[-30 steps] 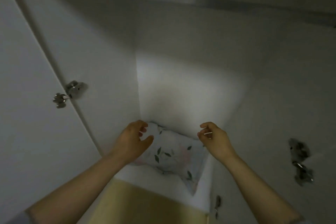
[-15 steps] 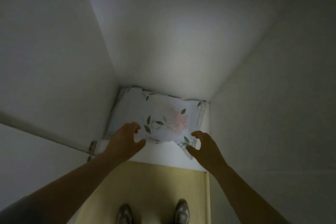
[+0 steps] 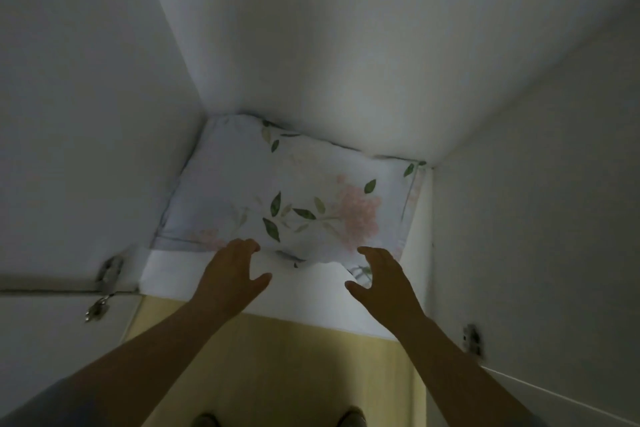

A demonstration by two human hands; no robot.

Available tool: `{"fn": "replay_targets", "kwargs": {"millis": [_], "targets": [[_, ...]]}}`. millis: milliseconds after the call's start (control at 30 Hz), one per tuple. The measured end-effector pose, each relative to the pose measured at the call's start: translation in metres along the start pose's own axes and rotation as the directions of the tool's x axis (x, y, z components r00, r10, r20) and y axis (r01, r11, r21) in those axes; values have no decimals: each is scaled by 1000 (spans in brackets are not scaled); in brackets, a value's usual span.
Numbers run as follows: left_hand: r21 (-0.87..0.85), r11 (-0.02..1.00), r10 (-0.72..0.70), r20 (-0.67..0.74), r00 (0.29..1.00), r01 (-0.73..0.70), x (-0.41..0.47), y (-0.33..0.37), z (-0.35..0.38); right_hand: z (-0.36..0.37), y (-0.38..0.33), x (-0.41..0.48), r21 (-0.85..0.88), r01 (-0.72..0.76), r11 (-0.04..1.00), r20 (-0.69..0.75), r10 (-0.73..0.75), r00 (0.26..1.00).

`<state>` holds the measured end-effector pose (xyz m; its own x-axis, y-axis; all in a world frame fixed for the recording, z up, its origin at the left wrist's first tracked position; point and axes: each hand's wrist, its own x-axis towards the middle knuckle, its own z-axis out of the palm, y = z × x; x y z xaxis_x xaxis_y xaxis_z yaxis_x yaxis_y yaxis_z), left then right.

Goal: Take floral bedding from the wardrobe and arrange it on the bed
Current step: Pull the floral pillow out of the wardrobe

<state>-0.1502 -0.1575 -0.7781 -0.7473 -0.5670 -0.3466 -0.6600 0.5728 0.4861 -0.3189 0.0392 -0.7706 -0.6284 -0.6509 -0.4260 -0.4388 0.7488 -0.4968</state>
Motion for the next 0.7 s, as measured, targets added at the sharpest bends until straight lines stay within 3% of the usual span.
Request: {"fn": "replay_targets", "kwargs": {"millis": [200, 433, 567, 700], "targets": [[29, 999, 47, -26, 999, -46, 60, -43, 73, 73, 43, 68, -100, 34, 994, 4, -34, 999], [246, 952, 189, -12, 982, -180, 131, -86, 142, 140, 77, 140, -229, 112, 967, -21, -120, 993], [327, 930, 167, 40, 985, -171, 163, -100, 167, 166, 91, 176, -339, 96, 936, -16, -108, 994], [391, 907, 148, 54, 988, -157, 191, -106, 183, 185, 104, 204, -340, 104, 935, -99, -145, 984]]}}
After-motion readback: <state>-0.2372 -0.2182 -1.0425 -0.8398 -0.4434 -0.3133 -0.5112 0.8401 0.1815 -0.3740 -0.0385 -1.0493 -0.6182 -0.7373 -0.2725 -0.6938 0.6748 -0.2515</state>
